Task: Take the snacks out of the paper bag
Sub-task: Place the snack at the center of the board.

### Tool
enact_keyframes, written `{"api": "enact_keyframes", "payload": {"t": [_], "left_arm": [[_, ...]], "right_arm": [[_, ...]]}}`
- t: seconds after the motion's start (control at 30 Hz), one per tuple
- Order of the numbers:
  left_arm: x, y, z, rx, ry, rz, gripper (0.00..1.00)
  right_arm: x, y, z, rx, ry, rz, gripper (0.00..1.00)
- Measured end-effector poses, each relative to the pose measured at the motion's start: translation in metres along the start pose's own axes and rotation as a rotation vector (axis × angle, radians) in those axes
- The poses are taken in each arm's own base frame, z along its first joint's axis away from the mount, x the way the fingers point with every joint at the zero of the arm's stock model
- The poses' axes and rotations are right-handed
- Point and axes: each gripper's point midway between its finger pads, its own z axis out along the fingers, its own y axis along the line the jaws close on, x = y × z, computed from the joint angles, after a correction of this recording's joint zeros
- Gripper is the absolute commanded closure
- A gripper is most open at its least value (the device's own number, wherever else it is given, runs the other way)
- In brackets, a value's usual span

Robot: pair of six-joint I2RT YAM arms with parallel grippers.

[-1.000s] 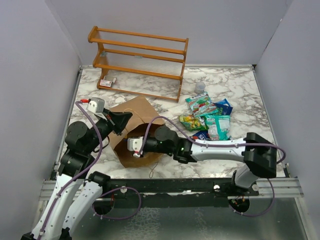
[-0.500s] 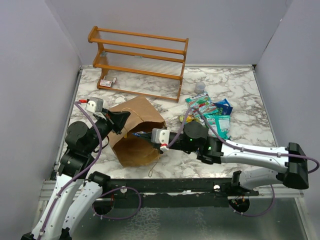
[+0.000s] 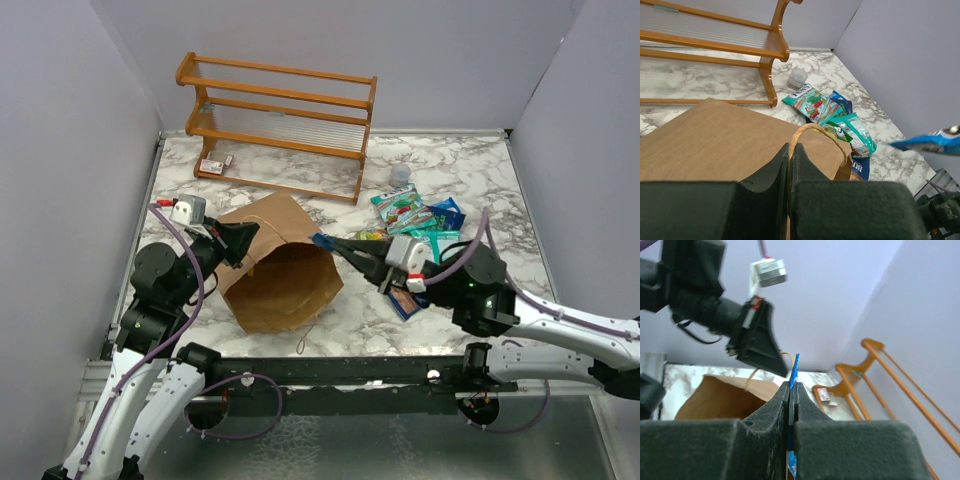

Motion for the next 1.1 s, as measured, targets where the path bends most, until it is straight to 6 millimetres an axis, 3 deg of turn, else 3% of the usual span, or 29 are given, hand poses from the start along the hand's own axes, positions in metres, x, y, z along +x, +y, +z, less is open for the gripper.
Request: {"api": "enact_keyframes", "payload": {"t": [0.07, 0.1, 0.17, 0.27, 0.43, 0.5, 0.63, 0.73, 1.0, 1.1], "left_arm": [[0.000, 0.001, 0.000, -0.002, 0.000, 0.002, 1.00], [0.003, 0.003, 0.001, -0.012, 0.011, -0.001, 1.00], [0.004, 0.003, 0.001, -0.014, 0.015, -0.001, 1.00], [0.007, 0.005, 0.000, -0.022, 0.027, -0.005, 1.00], [0.009, 0.005, 0.000, -0.020, 0.036, 0.000, 1.00], [0.010, 0.003, 0.000, -0.008, 0.041, 0.004, 1.00], [0.012, -0.004, -0.001, 0.035, 0.056, 0.013, 1.00], [0.011, -0.012, -0.003, 0.080, 0.055, 0.019, 1.00], [0.009, -0.030, -0.008, 0.179, 0.045, 0.031, 1.00], [0.010, -0.032, -0.008, 0.187, 0.049, 0.031, 1.00]], "right_arm": [[-0.009, -0.015, -0.009, 0.062, -0.006, -0.001, 0.99], [-0.024, -0.047, -0.029, 0.212, -0.011, -0.007, 0.99], [-0.024, -0.056, -0.033, 0.257, -0.004, -0.009, 0.99], [-0.013, -0.086, -0.048, 0.450, 0.044, -0.046, 0.99], [0.049, -0.112, -0.073, 0.674, 0.226, -0.103, 0.99], [0.087, -0.122, -0.082, 0.726, 0.324, -0.099, 0.99], [0.154, -0.151, -0.124, 0.863, 0.490, -0.026, 0.99], [0.185, -0.168, -0.151, 0.979, 0.546, 0.058, 0.99], [0.279, -0.169, -0.202, 1.142, 0.709, 0.288, 0.97], [0.297, -0.162, -0.206, 1.150, 0.752, 0.322, 0.88]]}}
